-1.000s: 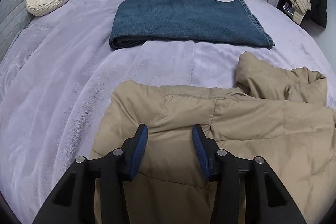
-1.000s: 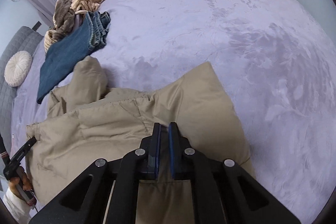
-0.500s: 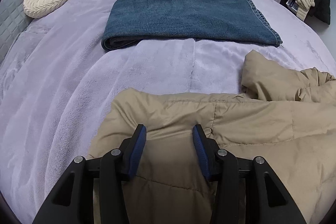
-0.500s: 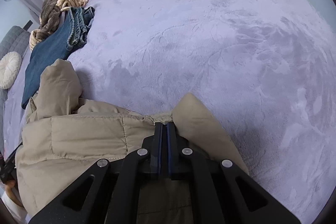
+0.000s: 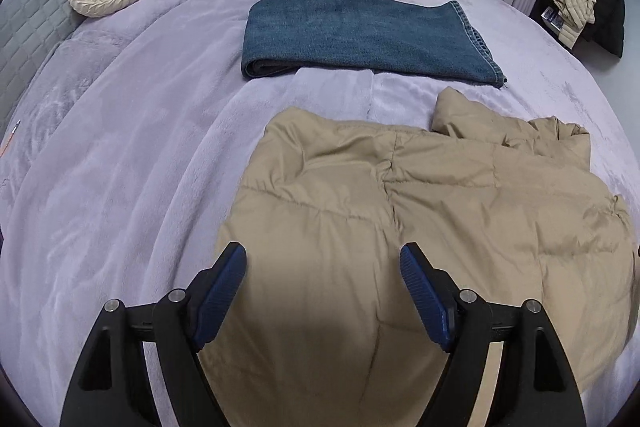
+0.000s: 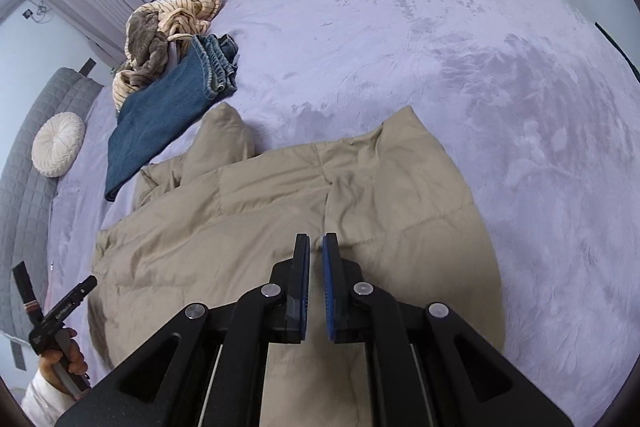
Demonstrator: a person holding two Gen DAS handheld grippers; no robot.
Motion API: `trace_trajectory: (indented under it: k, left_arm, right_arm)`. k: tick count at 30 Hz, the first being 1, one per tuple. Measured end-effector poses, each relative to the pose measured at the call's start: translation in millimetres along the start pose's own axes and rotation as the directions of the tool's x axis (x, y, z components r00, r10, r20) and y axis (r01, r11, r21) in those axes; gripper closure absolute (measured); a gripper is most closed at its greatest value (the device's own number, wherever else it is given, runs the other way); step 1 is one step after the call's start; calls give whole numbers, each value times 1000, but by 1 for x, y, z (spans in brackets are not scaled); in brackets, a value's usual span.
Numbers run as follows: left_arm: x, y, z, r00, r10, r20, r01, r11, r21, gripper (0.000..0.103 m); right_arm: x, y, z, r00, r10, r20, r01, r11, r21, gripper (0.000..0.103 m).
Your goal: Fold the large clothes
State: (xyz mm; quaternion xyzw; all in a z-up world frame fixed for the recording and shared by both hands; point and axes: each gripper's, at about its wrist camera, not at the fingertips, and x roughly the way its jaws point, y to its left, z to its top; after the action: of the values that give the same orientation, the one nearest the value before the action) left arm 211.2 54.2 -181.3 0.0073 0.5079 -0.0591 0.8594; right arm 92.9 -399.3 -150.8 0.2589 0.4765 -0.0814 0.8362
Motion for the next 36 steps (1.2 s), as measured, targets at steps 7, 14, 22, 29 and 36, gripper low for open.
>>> trace_trajectory:
  k: [7,14,22,29,36]
  left_arm:
    - [-26,4,-39,999,11,-33,-11,1000,-10,0]
    - [-41,15,-70,997,-13,-77,9,998,-57,0]
    - [-39,24,-100,992,-20,-128,5,993,-121,0]
    - [-28,23,-114,979,-90,-184,62,986,-154,0]
    - [-22,15,-114,976,-103,-192,73,985,-156,0]
  right_arm:
    - [-32,-2,-43,998,55,-14,-54,997,59,94]
    - [-54,-15,-84,997,73,-12,-71,987,142,61]
    - [-55,-31,-115,994,101,-39,-90,970,226,44]
    - [-44,-44,-131,988,147,-53,-125,945,302,25]
    - [-29,-57,-144,980,193,-58,-155,907,390,19]
